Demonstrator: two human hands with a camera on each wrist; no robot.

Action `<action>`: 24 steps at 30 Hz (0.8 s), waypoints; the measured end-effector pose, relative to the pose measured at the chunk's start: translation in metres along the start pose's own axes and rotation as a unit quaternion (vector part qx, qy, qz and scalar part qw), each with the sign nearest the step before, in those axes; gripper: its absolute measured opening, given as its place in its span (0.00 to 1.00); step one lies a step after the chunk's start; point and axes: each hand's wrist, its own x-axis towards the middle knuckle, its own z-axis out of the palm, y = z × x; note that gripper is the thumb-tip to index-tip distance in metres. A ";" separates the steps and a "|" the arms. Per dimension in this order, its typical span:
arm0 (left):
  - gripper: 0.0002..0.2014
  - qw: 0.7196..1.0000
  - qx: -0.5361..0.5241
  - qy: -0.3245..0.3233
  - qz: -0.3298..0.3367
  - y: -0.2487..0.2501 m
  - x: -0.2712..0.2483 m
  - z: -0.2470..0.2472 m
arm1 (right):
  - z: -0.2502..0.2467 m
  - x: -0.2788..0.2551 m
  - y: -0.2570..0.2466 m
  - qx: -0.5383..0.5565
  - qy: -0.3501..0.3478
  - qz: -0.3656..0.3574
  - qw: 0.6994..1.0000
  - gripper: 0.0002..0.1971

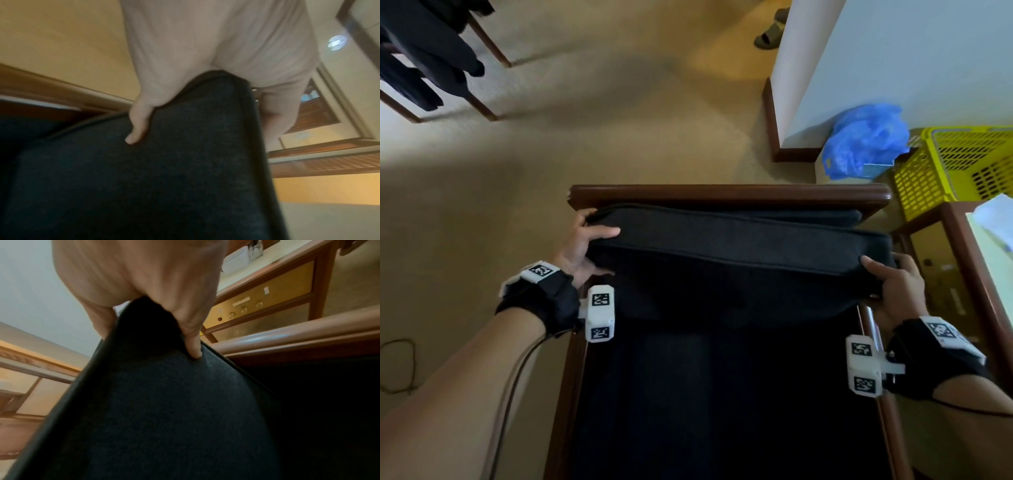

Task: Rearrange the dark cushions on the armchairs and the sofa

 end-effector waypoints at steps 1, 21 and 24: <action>0.20 1.000 -0.010 -0.003 -0.013 -0.006 -0.002 -0.010 | 0.010 -0.001 -0.001 -0.002 -0.002 -0.009 1.000 0.10; 0.46 0.984 -0.049 0.164 -0.048 -0.039 -0.011 0.007 | 0.018 0.002 -0.003 -0.098 0.031 -0.071 0.992 0.48; 0.49 0.987 -0.014 0.162 -0.010 -0.063 -0.030 0.003 | 0.010 -0.013 0.000 -0.127 0.034 -0.084 0.988 0.47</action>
